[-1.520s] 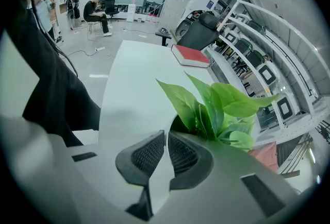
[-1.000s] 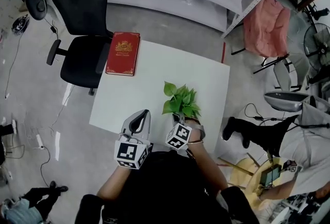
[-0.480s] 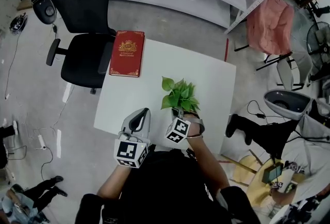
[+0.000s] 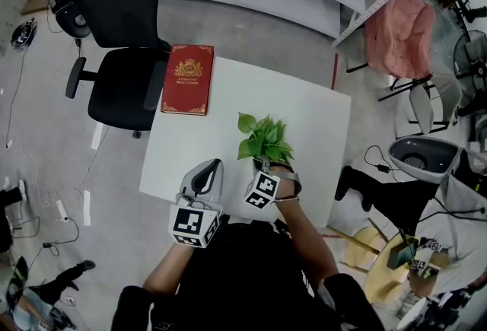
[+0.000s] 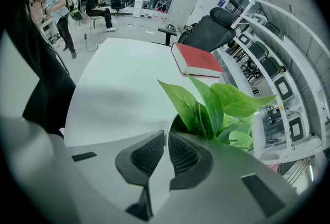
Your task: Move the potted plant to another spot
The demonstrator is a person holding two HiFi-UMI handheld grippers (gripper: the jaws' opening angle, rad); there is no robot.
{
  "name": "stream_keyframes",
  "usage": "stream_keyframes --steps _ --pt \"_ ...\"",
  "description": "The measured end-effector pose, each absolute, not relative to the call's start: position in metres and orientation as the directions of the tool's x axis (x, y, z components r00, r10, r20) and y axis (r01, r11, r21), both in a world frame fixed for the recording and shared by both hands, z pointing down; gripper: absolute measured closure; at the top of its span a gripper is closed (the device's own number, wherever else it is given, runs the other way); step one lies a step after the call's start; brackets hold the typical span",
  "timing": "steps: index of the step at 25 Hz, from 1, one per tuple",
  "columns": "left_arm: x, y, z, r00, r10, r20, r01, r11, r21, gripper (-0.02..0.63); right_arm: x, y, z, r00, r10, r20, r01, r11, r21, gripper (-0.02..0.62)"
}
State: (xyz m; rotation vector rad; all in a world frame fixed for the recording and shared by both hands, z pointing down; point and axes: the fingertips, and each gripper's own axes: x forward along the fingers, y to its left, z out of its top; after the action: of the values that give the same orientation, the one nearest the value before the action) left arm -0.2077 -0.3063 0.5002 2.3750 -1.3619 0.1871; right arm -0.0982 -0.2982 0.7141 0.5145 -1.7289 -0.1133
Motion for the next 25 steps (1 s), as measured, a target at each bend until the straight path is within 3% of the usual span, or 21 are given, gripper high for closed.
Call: stream_keyframes --steps 25 --pt "-0.202 -0.295 0.495 0.503 -0.81 0.303 -0.861 -0.438 0.26 0.589 -0.092 -0.29 0.716 -0.144 -0.441 0.886 -0.271 0.879 0.393 0.575"
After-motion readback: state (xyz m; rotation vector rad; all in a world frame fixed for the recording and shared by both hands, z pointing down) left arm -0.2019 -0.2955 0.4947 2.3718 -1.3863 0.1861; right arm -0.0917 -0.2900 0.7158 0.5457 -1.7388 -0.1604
